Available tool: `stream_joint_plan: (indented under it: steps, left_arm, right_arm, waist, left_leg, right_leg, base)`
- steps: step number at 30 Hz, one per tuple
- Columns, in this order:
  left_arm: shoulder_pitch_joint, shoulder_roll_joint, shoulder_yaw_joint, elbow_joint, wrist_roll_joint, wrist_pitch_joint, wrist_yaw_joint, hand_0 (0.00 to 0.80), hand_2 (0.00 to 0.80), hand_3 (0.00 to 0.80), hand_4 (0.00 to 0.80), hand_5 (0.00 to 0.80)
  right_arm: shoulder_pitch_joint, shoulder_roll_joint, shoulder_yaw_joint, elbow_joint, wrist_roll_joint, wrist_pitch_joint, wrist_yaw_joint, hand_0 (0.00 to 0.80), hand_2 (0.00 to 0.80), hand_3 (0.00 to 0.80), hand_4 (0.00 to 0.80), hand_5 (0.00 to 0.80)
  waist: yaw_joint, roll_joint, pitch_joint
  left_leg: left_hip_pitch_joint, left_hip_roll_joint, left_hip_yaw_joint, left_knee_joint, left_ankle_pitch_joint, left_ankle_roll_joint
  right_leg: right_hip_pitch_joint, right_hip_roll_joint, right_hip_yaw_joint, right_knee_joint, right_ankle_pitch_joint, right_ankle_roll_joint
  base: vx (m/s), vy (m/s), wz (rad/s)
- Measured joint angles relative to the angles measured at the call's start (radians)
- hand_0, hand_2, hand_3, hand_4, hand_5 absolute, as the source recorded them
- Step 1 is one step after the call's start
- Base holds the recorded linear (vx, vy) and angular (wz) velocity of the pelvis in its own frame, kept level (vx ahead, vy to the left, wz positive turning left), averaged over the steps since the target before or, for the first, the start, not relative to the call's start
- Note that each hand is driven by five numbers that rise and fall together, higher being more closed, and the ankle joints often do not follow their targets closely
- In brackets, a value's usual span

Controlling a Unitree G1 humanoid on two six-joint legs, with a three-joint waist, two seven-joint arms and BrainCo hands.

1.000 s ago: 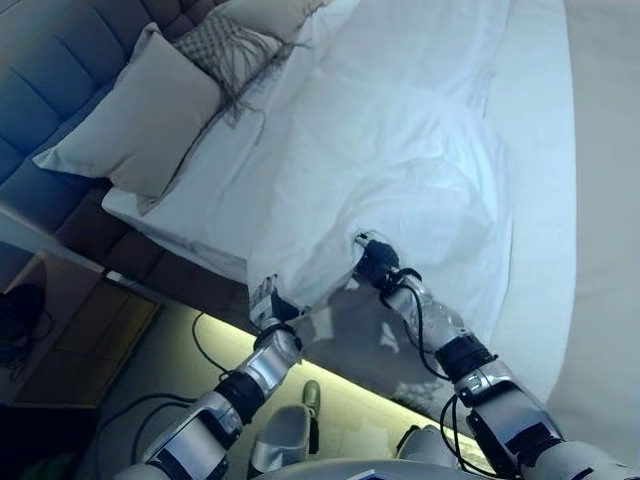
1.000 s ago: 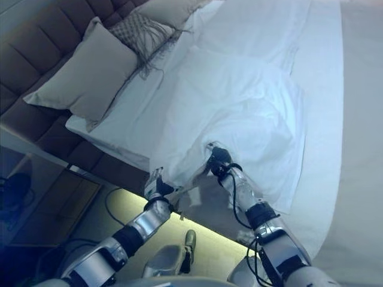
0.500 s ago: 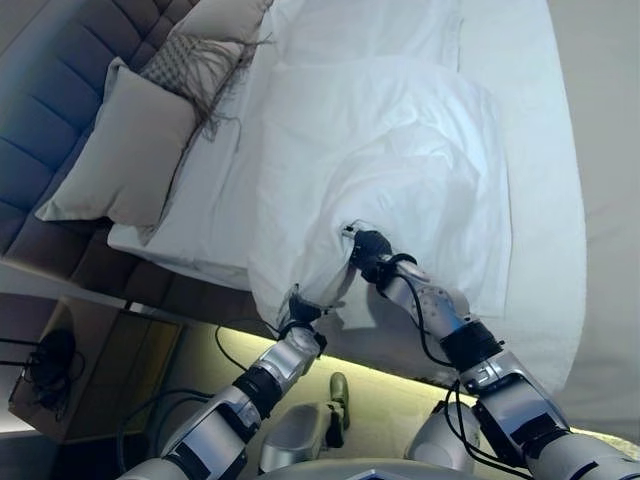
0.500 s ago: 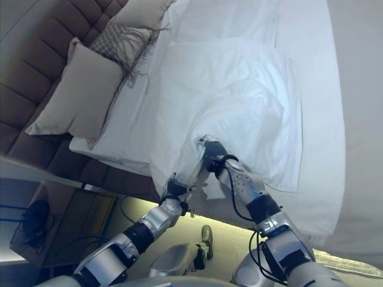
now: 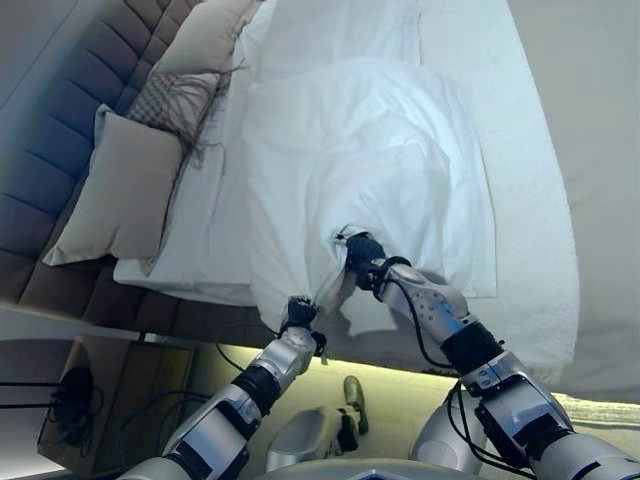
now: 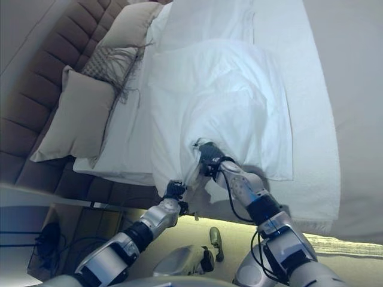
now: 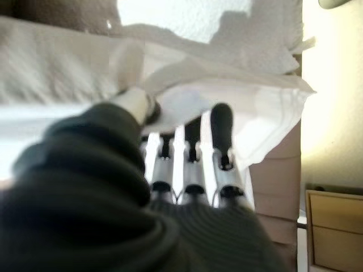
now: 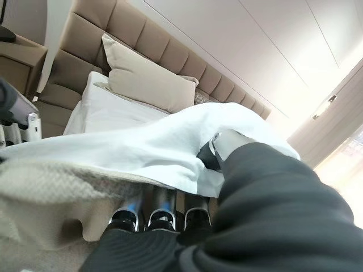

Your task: Make the bed neatly

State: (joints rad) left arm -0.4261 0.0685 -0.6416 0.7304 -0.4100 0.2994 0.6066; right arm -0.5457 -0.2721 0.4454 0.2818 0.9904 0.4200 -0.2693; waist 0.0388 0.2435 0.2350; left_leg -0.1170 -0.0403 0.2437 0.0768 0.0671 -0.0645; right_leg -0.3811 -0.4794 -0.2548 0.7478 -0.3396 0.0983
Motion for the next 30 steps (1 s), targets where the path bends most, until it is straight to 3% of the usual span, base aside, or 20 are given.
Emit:
stream_joint_plan:
  steps: [18, 19, 21, 30]
  left_arm:
    - [0.028, -0.010, 0.016, 0.042, -0.044, -0.075, 0.012, 0.800, 0.800, 0.800, 0.800, 0.800]
    - [0.032, -0.010, 0.017, 0.042, -0.041, -0.079, 0.022, 0.800, 0.800, 0.800, 0.800, 0.800]
    - [0.038, -0.011, 0.017, 0.042, -0.037, -0.080, 0.045, 0.800, 0.800, 0.800, 0.800, 0.800]
    - [0.068, 0.002, 0.084, 0.053, -0.033, -0.070, 0.158, 0.800, 0.800, 0.800, 0.800, 0.800]
  right_arm:
    - [0.058, -0.002, 0.000, -0.001, -0.048, -0.001, 0.022, 0.800, 0.800, 0.800, 0.800, 0.800]
    - [0.066, -0.006, 0.001, -0.001, -0.052, 0.000, 0.025, 0.769, 0.769, 0.769, 0.769, 0.769]
    - [0.088, -0.016, 0.002, -0.001, -0.057, 0.001, 0.032, 0.000, 0.000, 0.000, 0.000, 0.000]
    - [0.207, -0.018, 0.022, -0.002, -0.053, 0.017, 0.099, 0.000, 0.000, 0.000, 0.000, 0.000]
  waist:
    - [0.001, 0.021, -0.025]
    - [0.001, 0.023, -0.027]
    - [0.002, 0.020, -0.028]
    - [0.000, -0.025, -0.086]
  left_leg:
    - [0.041, -0.012, -0.001, -0.028, 0.014, 0.003]
    - [0.043, -0.012, -0.001, -0.028, 0.015, 0.004]
    - [0.058, -0.012, -0.002, -0.029, 0.015, 0.004]
    - [0.091, -0.006, -0.001, -0.044, 0.017, 0.006]
  right_leg:
    - [0.032, -0.018, -0.007, 0.013, -0.012, 0.001]
    - [0.036, -0.020, -0.010, 0.013, -0.012, 0.001]
    - [0.058, -0.024, -0.022, 0.011, -0.015, 0.003]
    - [0.117, -0.026, -0.056, -0.006, -0.020, 0.008]
  base:
    - [0.006, 0.021, 0.02]
    - [0.035, -0.029, 0.08]
    - [0.029, -0.021, 0.11]
    - [0.009, -0.005, 0.07]
